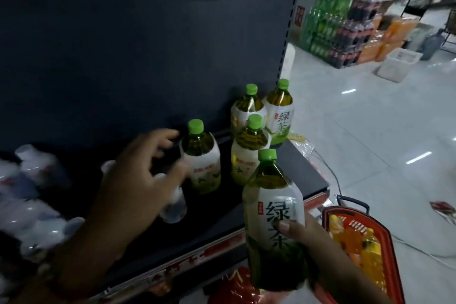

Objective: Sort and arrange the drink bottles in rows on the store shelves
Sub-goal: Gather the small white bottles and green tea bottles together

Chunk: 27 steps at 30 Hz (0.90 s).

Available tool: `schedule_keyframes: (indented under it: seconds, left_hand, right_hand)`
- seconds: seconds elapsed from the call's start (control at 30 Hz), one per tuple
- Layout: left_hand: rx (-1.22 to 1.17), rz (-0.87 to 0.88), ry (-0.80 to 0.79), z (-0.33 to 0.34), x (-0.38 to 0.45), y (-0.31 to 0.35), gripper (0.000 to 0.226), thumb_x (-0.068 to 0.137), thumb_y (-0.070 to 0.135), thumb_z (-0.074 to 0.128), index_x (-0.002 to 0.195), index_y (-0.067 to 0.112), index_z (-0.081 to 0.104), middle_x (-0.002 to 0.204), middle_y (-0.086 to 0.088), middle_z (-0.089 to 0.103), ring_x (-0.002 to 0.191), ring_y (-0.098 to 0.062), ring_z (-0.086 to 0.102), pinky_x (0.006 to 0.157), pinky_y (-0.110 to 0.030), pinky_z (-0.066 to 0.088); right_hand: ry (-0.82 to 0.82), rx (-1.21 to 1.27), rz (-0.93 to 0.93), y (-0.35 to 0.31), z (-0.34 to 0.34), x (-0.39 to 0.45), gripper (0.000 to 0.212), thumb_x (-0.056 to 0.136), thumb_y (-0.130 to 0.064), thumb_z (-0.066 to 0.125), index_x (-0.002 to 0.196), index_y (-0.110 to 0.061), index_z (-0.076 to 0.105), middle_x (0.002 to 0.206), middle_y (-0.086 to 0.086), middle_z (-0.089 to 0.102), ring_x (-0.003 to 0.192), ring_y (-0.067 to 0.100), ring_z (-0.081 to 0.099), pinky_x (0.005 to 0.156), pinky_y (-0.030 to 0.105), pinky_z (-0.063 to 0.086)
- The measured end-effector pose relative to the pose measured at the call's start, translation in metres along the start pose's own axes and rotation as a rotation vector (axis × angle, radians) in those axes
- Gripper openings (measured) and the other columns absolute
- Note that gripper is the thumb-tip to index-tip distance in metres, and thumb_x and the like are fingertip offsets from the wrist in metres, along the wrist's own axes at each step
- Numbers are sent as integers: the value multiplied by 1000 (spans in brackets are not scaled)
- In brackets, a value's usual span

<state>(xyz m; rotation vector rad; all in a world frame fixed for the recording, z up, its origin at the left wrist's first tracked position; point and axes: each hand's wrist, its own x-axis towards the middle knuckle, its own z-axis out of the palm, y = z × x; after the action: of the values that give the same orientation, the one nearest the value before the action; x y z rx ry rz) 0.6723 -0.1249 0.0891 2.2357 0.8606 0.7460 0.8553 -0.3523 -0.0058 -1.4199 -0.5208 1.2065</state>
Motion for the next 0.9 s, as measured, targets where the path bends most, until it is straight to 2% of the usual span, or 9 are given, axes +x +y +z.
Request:
schedule_keyframes:
  seconds: [0.1, 0.2, 0.27, 0.37, 0.5, 0.6, 0.67, 0.8, 0.9]
  left_hand:
    - [-285, -174, -403, 61, -19, 41, 63, 69, 67, 72, 124, 64, 41, 124, 24, 54, 105, 3, 58, 84, -22, 50]
    - [-446, -295, -530, 123, -26, 67, 73, 76, 47, 81, 133, 51, 37, 120, 21, 60, 101, 12, 62, 81, -13, 52]
    - [-562, -372, -499, 153, -28, 87, 53, 79, 21, 80, 121, 31, 50, 107, 13, 73, 92, 11, 66, 72, -9, 51]
    - [-592, -333, -401, 186, -26, 107, 53, 76, -3, 78, 110, 28, 51, 87, 27, 73, 82, 9, 69, 65, -9, 51]
    - [-506, -254, -263, 208, -12, 118, 91, 68, 12, 90, 140, 34, 39, 111, 14, 73, 101, -6, 70, 84, -32, 59]
    - [-376, -149, -123, 230, 1, 123, 92, 65, 16, 91, 132, 51, 40, 116, 32, 64, 107, 12, 60, 88, -13, 50]
    - [-286, -117, -60, 245, 10, 121, 94, 66, 21, 91, 134, 57, 36, 125, 31, 57, 117, 13, 52, 91, -7, 45]
    - [-41, -142, -6, 266, 18, 110, 94, 77, 34, 82, 152, 42, 25, 145, 18, 36, 130, 16, 32, 98, 0, 31]
    - [154, -108, 21, 268, 18, 111, 90, 85, 38, 74, 156, 36, 18, 153, 8, 31, 136, 0, 31, 99, -10, 29]
  right_hand:
    - [-25, -61, -28, -13, -30, 4, 78, 50, -40, 77, 120, -17, 53, 96, -2, 75, 91, 14, 72, 67, 22, 57]
    - [-60, -118, -82, -27, -65, 8, 78, 56, -34, 81, 125, -19, 51, 105, 1, 72, 100, 21, 70, 77, 30, 58]
    - [-98, -197, -115, -38, -92, 13, 76, 59, -30, 82, 128, -23, 50, 109, 0, 70, 104, 21, 68, 81, 31, 57]
    - [-166, -313, -169, -57, -129, 23, 75, 64, -19, 82, 131, -25, 49, 114, -1, 67, 109, 16, 66, 83, 29, 56]
    - [-249, -474, -251, -83, -163, 43, 78, 72, 1, 81, 134, -30, 44, 124, -5, 59, 111, -1, 59, 84, 21, 54]
    - [-279, -616, -307, -94, -177, 66, 85, 68, -7, 85, 135, -39, 43, 121, -23, 60, 115, -4, 55, 88, 17, 52]
    - [-295, -629, -317, -92, -184, 81, 86, 68, -5, 85, 133, -43, 43, 116, -31, 62, 115, -6, 56, 86, 13, 51]
    - [-273, -485, -268, -68, -196, 107, 75, 72, -3, 82, 133, -32, 50, 120, -7, 68, 117, 16, 62, 90, 34, 56]
    - [-203, -424, -293, -54, -196, 111, 74, 75, -8, 80, 138, -31, 47, 121, -4, 67, 114, 14, 63, 90, 38, 56]
